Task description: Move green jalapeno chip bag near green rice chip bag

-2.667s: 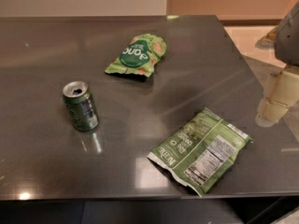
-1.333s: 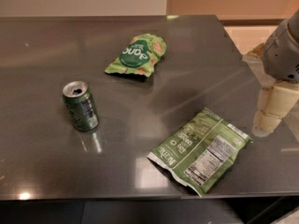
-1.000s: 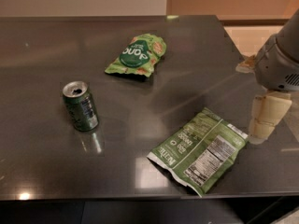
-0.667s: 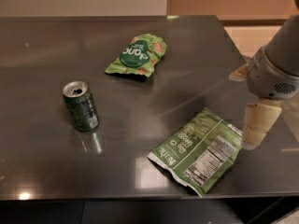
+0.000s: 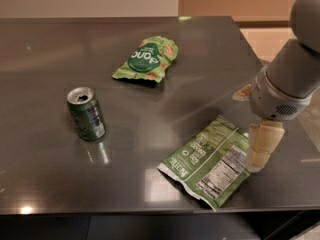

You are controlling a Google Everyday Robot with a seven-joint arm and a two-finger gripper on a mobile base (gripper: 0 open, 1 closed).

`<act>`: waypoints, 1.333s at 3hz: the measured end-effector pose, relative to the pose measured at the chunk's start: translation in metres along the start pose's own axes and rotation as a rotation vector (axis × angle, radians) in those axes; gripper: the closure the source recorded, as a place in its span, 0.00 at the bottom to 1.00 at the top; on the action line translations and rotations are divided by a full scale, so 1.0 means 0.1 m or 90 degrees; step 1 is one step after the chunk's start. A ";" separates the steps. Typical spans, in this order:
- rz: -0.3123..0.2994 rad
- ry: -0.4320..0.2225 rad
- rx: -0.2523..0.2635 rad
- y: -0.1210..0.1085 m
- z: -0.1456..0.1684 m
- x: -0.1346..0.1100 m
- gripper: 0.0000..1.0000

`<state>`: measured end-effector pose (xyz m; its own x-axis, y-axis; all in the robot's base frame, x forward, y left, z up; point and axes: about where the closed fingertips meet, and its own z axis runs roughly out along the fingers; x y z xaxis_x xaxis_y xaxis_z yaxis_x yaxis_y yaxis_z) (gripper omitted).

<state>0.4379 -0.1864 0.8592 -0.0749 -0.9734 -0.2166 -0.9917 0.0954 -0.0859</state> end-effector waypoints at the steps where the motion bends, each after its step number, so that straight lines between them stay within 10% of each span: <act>1: -0.008 0.008 -0.005 0.06 0.12 0.02 0.00; 4: 0.003 0.022 0.005 0.05 0.19 0.16 0.63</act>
Offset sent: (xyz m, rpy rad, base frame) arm -0.0071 -0.0076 -0.0306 -0.0310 0.0109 0.0077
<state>0.4339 -0.1975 0.8366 -0.0838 -0.9794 -0.1839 -0.9905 0.1020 -0.0919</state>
